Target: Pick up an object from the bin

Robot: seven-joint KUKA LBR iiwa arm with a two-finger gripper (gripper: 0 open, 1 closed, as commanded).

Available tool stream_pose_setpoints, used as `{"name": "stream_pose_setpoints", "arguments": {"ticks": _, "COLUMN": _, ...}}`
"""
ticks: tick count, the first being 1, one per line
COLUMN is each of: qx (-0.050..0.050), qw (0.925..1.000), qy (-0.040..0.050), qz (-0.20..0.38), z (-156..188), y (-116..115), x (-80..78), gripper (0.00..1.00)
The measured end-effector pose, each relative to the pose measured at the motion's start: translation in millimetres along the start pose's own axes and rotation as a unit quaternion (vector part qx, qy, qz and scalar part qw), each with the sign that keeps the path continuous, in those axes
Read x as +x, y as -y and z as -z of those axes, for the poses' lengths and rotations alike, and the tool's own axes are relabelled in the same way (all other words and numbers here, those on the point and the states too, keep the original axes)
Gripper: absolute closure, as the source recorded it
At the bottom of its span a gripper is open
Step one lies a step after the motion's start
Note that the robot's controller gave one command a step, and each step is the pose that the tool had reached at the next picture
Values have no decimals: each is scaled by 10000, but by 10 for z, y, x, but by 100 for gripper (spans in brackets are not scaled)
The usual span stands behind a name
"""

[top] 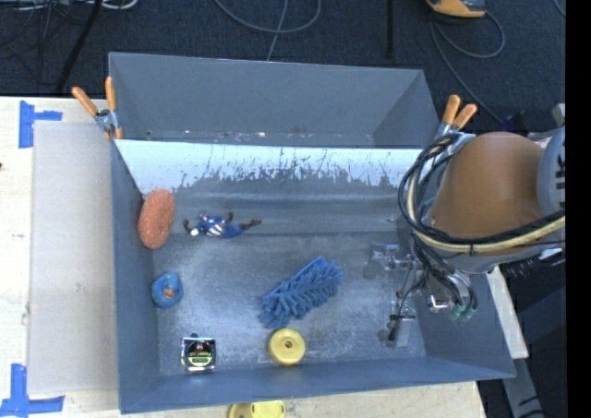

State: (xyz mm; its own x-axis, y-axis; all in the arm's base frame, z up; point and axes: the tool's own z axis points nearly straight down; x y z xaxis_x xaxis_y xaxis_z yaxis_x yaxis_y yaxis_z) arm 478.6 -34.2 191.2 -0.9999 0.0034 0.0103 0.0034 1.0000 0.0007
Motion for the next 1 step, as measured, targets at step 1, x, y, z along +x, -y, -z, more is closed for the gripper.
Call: {"name": "stream_pose_setpoints", "arguments": {"ticks": 1, "qx": 2, "qw": 10000, "qy": 43, "qz": 7, "z": 43, "y": -2, "x": -16, "gripper": 0}}
